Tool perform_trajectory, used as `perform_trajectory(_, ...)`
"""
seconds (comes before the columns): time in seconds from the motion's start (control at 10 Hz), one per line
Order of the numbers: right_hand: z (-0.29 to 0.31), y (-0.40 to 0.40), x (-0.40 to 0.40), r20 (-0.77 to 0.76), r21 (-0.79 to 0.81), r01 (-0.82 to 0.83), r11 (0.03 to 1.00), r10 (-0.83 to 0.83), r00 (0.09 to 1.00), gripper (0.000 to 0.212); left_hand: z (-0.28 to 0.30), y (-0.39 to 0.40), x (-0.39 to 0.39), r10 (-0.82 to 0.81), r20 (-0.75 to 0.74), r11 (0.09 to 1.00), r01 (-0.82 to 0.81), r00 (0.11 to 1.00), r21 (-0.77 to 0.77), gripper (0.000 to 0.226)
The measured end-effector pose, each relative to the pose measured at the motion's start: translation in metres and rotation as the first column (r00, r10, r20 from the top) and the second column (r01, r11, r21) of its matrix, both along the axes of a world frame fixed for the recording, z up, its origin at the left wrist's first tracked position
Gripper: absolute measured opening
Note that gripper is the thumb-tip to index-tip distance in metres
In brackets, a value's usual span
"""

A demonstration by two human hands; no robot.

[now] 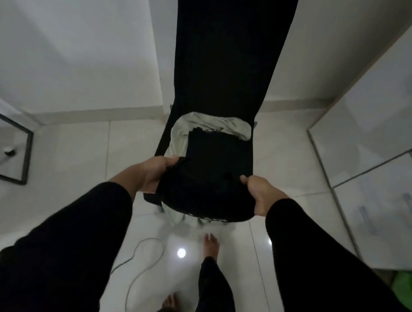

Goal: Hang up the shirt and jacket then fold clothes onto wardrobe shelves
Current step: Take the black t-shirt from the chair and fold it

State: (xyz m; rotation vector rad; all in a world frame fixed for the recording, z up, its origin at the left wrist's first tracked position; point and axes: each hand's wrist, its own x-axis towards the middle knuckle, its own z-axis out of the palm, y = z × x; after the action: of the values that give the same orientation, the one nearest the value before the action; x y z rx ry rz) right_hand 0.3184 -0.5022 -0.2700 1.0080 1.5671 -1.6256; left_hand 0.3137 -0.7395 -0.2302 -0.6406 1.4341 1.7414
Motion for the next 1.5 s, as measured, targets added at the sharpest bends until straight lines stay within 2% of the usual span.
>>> perform_trajectory(0.1,-0.014,0.001,-0.014,-0.055,0.123,-0.010,0.992,0.017,0.998,0.048,-0.022,0.002,-0.012,0.120,-0.034,0.993,-0.120,0.992,-0.002,0.038)
perform_trajectory(0.2,-0.030,0.008,-0.051,-0.164,0.228,-0.019,0.973,0.057,0.985,0.048,-0.039,0.008,-0.045,0.228,-0.091,0.973,-0.229,0.969,0.002,0.040)
perform_trajectory(0.3,-0.042,0.014,-0.094,-0.199,0.314,-0.034,0.949,0.101,0.975,0.052,-0.058,0.015,-0.088,0.316,-0.107,0.949,-0.316,0.943,0.018,0.040)
perform_trajectory(0.4,-0.072,0.018,-0.155,-0.246,0.313,0.043,0.949,0.037,0.969,0.051,-0.074,0.020,-0.136,0.378,-0.170,0.917,-0.393,0.910,-0.064,0.034)
perform_trajectory(0.5,-0.071,0.013,-0.189,-0.328,0.269,0.147,0.952,-0.053,0.943,0.047,-0.094,0.025,-0.182,0.328,-0.306,0.882,-0.405,0.894,-0.239,0.031)
perform_trajectory(0.6,-0.086,0.011,-0.216,-0.294,0.258,0.111,0.960,-0.031,0.955,0.054,-0.118,0.033,-0.208,0.218,-0.320,0.852,-0.339,0.922,-0.398,0.043)
perform_trajectory(0.7,-0.120,0.011,-0.219,-0.158,0.308,-0.009,0.951,0.061,0.985,0.060,-0.151,0.038,-0.211,0.044,-0.207,0.841,-0.148,0.977,-0.520,0.048)
perform_trajectory(0.8,-0.157,0.011,-0.210,0.025,0.313,-0.129,0.941,0.128,0.992,0.054,-0.188,0.036,-0.199,-0.096,0.009,0.764,0.080,0.995,-0.640,0.059)
perform_trajectory(0.9,-0.174,0.009,-0.200,0.084,0.328,-0.194,0.925,0.176,0.981,0.059,-0.211,0.037,-0.184,-0.099,0.139,0.718,0.168,0.985,-0.676,0.069)
perform_trajectory(1.0,-0.184,0.004,-0.204,0.033,0.400,-0.179,0.899,0.180,0.983,0.075,-0.216,0.038,-0.175,-0.231,0.174,0.611,0.281,0.957,-0.740,0.069)
perform_trajectory(1.1,-0.187,-0.005,-0.208,0.006,0.342,-0.133,0.930,0.139,0.990,0.086,-0.201,0.037,-0.165,-0.312,0.331,0.621,0.455,0.891,-0.638,0.075)
perform_trajectory(1.2,-0.193,-0.012,-0.206,-0.016,0.303,-0.143,0.942,0.155,0.988,0.071,-0.189,0.037,-0.154,-0.347,0.458,0.692,0.553,0.818,-0.464,0.079)
perform_trajectory(1.4,-0.190,-0.020,-0.198,-0.172,0.311,-0.018,0.950,0.075,0.982,0.065,-0.209,0.033,-0.129,-0.423,0.532,0.701,0.637,0.734,-0.321,0.078)
perform_trajectory(1.5,-0.182,-0.022,-0.197,-0.214,0.265,0.019,0.964,0.040,0.976,0.054,-0.220,0.022,-0.115,-0.403,0.479,0.769,0.573,0.780,-0.285,0.067)
